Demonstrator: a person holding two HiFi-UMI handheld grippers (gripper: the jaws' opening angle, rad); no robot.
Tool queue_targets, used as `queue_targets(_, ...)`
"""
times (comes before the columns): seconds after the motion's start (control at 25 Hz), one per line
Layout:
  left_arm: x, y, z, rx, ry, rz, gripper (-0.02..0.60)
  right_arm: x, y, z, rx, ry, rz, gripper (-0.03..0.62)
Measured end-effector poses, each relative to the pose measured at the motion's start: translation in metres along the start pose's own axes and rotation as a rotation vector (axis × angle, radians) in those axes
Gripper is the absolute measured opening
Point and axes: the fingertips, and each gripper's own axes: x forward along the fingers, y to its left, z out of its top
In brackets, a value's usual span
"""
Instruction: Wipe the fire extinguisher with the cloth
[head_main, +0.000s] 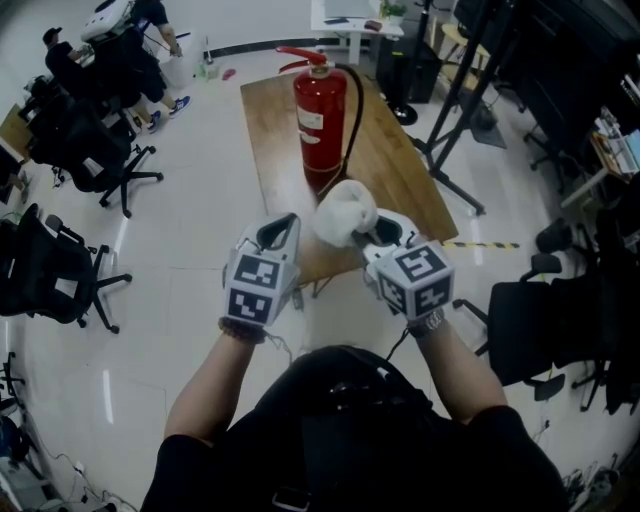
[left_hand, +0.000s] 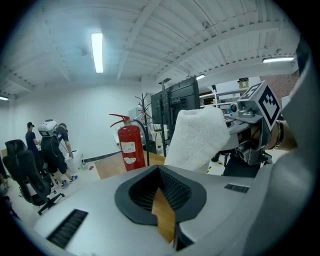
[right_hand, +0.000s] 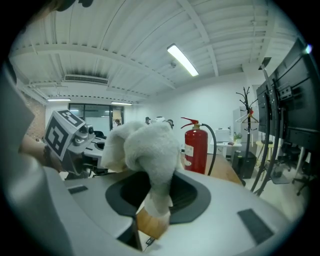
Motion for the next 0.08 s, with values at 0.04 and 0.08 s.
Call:
queue_targets(0.04,0.0009,-0.0006,0.0010,-0.001,-0.001,0.002,-0.002,-0.0004,-0.0021,-0.0021,-0.002,0.002,-0.003,0.119)
queue_targets(0.08,0.0018,-0.0012,0.0020,-0.001,-0.001,0.003,-0.002,-0.0009,-0.0044,-0.0045,-0.004,0.004,-0.007,0.119)
